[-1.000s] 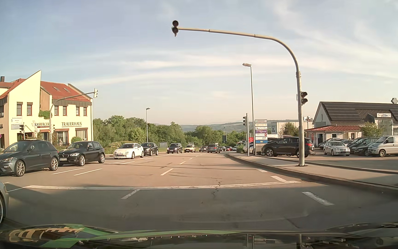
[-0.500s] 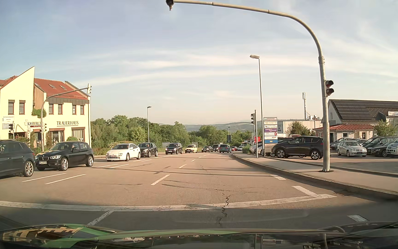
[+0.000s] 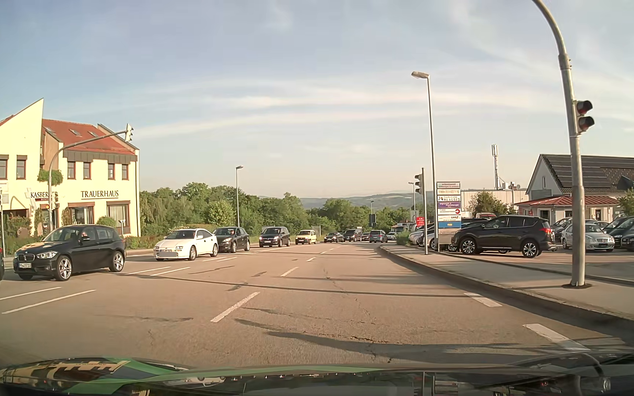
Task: Follow the waypoints while adhering to traffic rules and regulations
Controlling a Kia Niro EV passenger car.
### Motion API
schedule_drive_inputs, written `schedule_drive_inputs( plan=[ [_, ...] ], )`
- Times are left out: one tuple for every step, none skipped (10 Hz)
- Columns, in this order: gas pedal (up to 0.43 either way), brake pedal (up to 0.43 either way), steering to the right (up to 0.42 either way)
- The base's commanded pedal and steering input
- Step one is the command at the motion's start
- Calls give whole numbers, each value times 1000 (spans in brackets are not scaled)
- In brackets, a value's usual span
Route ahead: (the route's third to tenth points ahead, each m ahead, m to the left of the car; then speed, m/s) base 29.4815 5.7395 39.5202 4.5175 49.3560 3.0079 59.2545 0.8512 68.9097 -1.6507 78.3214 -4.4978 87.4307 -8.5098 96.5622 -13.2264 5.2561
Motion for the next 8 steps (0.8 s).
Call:
schedule_drive_inputs(
  plan=[
    [197, 0, -21],
    [299, 0, -12],
    [299, 0, -3],
    [299, 0, 0],
    [299, 0, 0],
    [299, 0, -1],
    [299, 0, -1],
    [299, 0, -2]
  ],
)
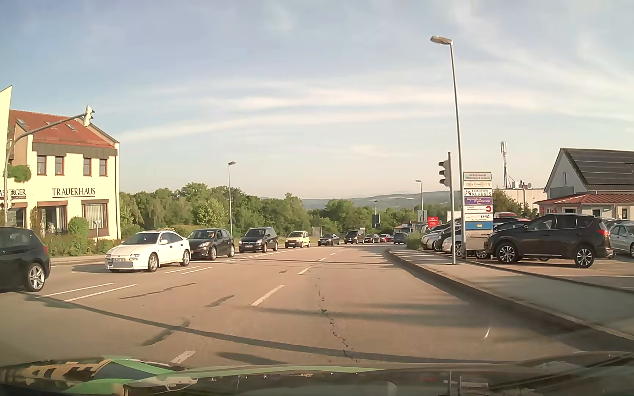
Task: Follow the waypoints while adhering to traffic rules and regulations
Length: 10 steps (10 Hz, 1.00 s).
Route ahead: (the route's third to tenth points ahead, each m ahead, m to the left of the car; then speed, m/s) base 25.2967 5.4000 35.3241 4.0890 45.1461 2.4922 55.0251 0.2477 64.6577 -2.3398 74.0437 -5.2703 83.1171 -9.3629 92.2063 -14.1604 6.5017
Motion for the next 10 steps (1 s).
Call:
schedule_drive_inputs(
  plan=[
    [299, 0, -2],
    [299, 0, -3],
    [287, 0, -3],
    [260, 0, -3],
    [220, 0, -3],
    [197, 0, -3],
    [197, 0, -2],
    [177, 0, 2],
    [98, 0, 9],
    [59, 0, 16]
  ],
)
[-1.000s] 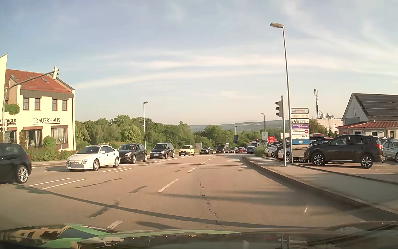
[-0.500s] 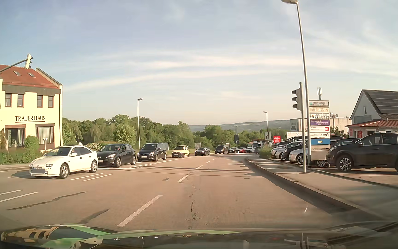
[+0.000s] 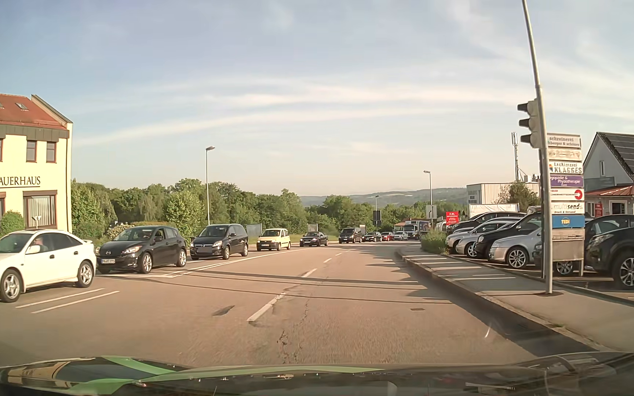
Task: Follow the waypoints while adhering to traffic rules and regulations
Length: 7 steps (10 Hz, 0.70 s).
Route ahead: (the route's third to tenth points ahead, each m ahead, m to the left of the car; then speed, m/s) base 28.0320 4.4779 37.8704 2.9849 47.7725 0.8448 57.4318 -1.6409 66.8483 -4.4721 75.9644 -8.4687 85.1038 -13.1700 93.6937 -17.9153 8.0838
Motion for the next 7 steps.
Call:
schedule_drive_inputs(
  plan=[
    [47, 0, 24],
    [39, 0, 26],
    [39, 0, 25],
    [39, 0, 23],
    [39, 0, 19],
    [39, 0, 16],
    [39, 0, 16]
  ],
)
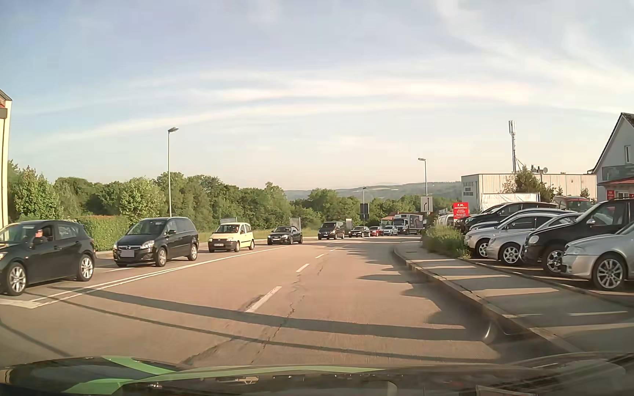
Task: Follow the waypoints while adhering to traffic rules and regulations
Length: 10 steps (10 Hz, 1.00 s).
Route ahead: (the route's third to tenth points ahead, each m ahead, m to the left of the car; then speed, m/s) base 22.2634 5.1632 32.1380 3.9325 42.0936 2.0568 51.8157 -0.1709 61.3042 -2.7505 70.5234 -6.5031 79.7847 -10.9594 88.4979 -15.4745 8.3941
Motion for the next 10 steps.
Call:
schedule_drive_inputs(
  plan=[
    [47, 0, 15],
    [47, 0, 12],
    [47, 0, 10],
    [47, 0, 8],
    [39, 0, 8],
    [28, 0, 8],
    [20, 0, 8],
    [20, 0, 8],
    [20, 0, 9],
    [8, 0, 11]
  ],
)
